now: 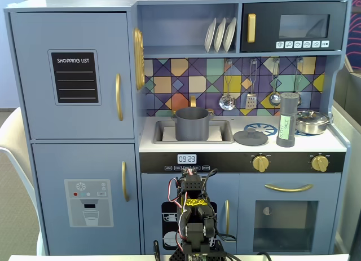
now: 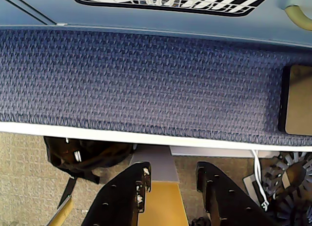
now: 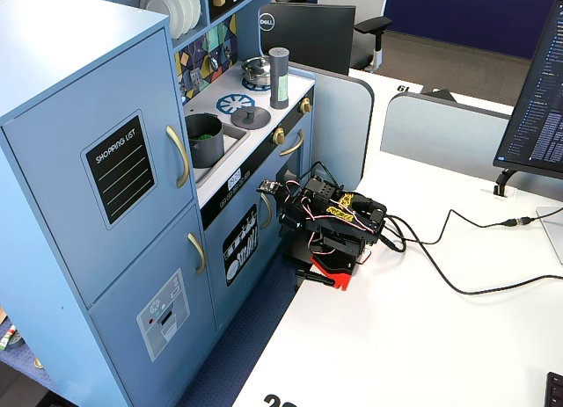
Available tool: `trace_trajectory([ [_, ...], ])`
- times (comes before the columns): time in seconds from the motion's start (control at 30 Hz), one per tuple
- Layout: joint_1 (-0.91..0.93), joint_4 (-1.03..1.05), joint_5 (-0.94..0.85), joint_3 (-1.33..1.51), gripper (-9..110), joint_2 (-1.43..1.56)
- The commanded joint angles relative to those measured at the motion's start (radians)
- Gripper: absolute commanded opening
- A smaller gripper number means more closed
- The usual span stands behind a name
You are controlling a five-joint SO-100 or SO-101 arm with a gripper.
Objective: Put salt in the gray recipient
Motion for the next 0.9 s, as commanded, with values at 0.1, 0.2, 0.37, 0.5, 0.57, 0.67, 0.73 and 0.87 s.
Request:
trace_trajectory([
  [0.1, 0.026, 0.005, 0.000, -0.006, 0, 0.000],
  [0.2, 0.026, 0.005, 0.000, -0.006, 0, 0.000],
  [0.37, 0.026, 0.005, 0.000, -0.006, 0, 0.000],
  [0.5, 0.015, 0.002, 0.009, -0.008, 0, 0.000],
  [0.57, 0.058, -0.023, 0.002, -0.017, 0, -0.011],
  [0.67, 0.149, -0.060, 0.003, -0.138, 0, -0.098],
  [0.73, 0.235, -0.061, -0.011, -0.272, 0, -0.167],
  [0.87, 0.448, -0.124, 0.002, -0.540, 0, -0.282],
])
